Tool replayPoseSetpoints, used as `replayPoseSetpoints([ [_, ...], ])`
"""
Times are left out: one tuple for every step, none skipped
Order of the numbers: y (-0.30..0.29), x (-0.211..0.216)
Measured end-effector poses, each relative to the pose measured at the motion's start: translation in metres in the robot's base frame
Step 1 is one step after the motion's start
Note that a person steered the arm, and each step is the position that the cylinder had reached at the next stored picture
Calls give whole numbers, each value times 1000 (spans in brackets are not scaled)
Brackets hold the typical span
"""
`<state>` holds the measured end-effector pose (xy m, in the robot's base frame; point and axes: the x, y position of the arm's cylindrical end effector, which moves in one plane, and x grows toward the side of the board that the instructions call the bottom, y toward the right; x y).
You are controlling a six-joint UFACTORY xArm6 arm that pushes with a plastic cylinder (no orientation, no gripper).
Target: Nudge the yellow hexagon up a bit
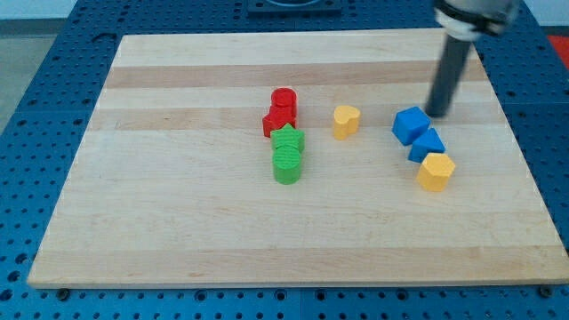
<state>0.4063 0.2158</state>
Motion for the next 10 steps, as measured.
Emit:
replayPoseSetpoints([
  [4, 11],
  [9, 48],
  [9, 62],
  [9, 89],
  [9, 113],
  [9, 119],
  [-26, 119],
  [-30, 119],
  [-30, 101],
  [-35, 78],
])
